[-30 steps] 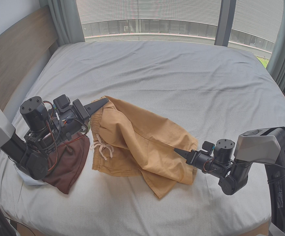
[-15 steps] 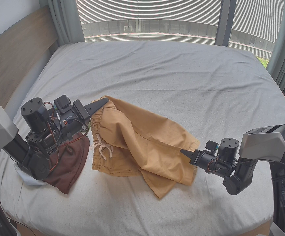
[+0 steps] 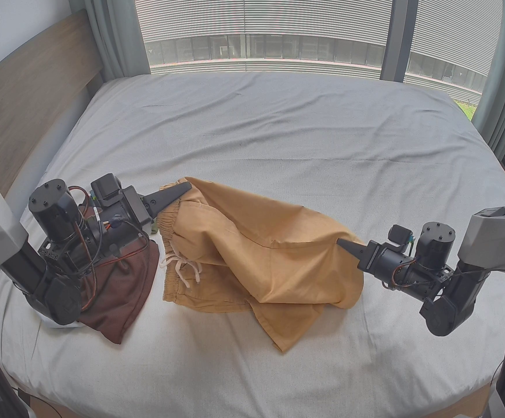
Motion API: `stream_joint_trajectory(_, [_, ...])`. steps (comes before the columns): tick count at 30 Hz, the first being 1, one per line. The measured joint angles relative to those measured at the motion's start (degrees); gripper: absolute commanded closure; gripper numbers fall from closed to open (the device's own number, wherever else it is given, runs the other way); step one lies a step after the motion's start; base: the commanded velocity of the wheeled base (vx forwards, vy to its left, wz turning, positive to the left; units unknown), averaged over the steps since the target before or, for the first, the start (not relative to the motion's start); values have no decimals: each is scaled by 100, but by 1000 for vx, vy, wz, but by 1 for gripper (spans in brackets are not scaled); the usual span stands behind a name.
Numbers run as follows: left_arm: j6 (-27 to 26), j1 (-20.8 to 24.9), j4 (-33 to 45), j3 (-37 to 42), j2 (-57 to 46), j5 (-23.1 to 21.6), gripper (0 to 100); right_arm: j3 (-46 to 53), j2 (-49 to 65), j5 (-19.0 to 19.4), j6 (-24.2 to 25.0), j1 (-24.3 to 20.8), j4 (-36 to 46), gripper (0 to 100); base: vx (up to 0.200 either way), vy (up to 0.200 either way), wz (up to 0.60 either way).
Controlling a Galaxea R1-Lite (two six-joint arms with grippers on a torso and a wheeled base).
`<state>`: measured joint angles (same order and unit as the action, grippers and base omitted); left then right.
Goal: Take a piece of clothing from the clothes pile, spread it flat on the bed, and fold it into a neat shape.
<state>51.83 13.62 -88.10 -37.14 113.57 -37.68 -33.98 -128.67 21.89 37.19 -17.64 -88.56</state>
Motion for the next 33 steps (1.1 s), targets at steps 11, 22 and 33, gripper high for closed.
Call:
stream_joint_trajectory(11, [-24, -218, -33, 401, -336, -358, 100, 302, 802, 265, 13, 265, -1, 100, 0, 0, 0])
stream_joint_trajectory(22, [-257, -469, -41, 510, -412, -435, 100, 455, 1291, 312, -2, 315, 11, 100, 0, 0, 0])
stream_joint_trajectory(33, [-506, -601, -41, 540, -360, -449, 100, 283, 1464, 315, -2, 599, 21, 100, 0, 0, 0])
